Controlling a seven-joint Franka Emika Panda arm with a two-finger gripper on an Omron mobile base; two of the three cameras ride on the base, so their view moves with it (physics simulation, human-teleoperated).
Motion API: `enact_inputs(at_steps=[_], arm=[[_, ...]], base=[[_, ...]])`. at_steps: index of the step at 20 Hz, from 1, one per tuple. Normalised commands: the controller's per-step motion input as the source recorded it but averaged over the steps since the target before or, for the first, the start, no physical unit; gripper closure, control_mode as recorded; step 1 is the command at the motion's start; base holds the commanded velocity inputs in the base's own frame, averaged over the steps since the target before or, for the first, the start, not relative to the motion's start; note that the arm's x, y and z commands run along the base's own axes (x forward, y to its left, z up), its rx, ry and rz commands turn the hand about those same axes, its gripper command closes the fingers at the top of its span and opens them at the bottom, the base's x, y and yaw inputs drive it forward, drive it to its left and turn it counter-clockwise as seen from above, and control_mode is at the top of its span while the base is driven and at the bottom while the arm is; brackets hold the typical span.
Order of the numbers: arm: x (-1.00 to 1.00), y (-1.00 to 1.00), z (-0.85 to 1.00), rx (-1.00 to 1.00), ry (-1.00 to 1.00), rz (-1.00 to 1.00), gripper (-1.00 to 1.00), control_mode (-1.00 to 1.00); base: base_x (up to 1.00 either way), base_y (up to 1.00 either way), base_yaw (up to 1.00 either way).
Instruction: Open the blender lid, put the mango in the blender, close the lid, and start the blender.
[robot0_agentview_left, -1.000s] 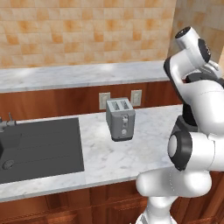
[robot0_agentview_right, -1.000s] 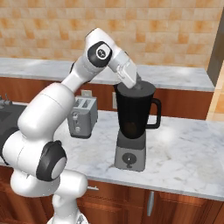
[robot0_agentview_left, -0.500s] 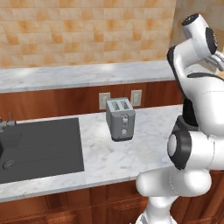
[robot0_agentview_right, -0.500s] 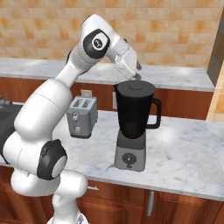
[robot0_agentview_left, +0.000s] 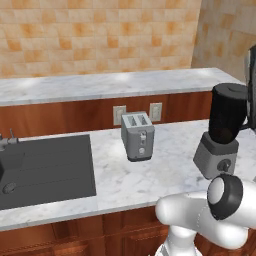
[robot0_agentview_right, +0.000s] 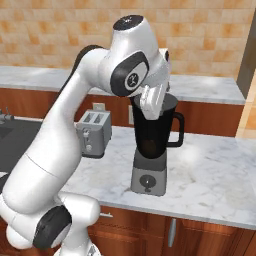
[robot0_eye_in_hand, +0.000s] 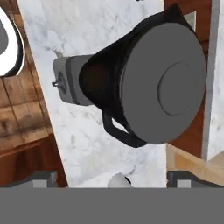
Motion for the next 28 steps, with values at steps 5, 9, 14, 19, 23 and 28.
enact_inputs(at_steps=[5, 9, 14, 19, 23, 28], arm=[[-0.96, -0.02, -0.03, 0.56, -0.14, -0.09, -1.0, -1.0], [-0.81, -0.01, -0.39, 0.25, 0.0, -0.01, -1.0, -1.0], [-0.27, 0.18, -0.96, 0.2, 0.0, 0.0, -1.0, -1.0], [-0.04, 0.34, -1.0, 0.24, 0.0, 0.0, -1.0, -1.0], [0.0, 0.37, -1.0, 0.26, 0.0, 0.0, -1.0, -1.0], [0.0, 0.31, -0.99, 0.2, -0.02, 0.0, -1.0, -1.0]], base=[[0.0, 0.0, 0.0], [0.0, 0.0, 0.0], [0.0, 0.0, 0.0], [0.0, 0.0, 0.0], [0.0, 0.0, 0.0], [0.0, 0.0, 0.0]])
